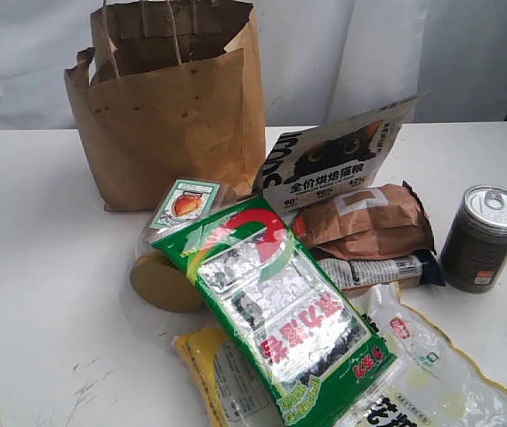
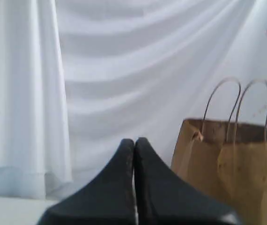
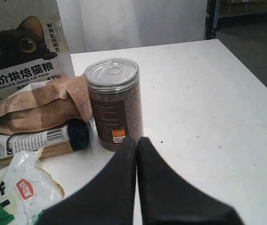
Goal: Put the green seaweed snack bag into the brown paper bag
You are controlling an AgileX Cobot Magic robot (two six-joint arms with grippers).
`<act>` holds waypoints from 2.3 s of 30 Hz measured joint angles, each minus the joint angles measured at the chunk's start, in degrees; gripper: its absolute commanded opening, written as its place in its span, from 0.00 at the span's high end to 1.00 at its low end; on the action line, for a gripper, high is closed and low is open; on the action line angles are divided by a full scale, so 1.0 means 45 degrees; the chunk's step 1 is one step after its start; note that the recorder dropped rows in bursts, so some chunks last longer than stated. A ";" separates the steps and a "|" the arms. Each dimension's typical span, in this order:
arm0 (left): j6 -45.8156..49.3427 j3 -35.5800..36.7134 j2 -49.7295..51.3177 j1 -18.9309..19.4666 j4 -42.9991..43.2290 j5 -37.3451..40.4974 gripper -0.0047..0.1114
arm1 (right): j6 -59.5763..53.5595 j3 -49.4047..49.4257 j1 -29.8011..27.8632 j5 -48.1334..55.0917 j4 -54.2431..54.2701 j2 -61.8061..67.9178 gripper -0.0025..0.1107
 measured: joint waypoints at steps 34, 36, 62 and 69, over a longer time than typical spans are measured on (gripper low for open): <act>0.8827 -0.7958 1.3632 -0.0079 -1.3843 1.1722 0.73 | 0.0000 0.0000 0.0000 0.0000 0.0000 0.0000 0.98; 1.0238 -0.7958 1.4720 -0.0079 -1.4934 1.2640 0.73 | 0.0000 0.0000 0.0000 0.0000 0.0000 0.0000 0.98; 1.3441 -0.7958 1.9614 -0.0079 -1.9429 1.7918 0.73 | 0.0000 0.0000 0.0000 0.0000 0.0000 0.0000 0.98; 1.3326 -0.7964 2.0134 -0.0079 -2.0402 1.7938 0.73 | 0.0000 0.0000 0.0000 0.0000 0.0000 0.0000 0.98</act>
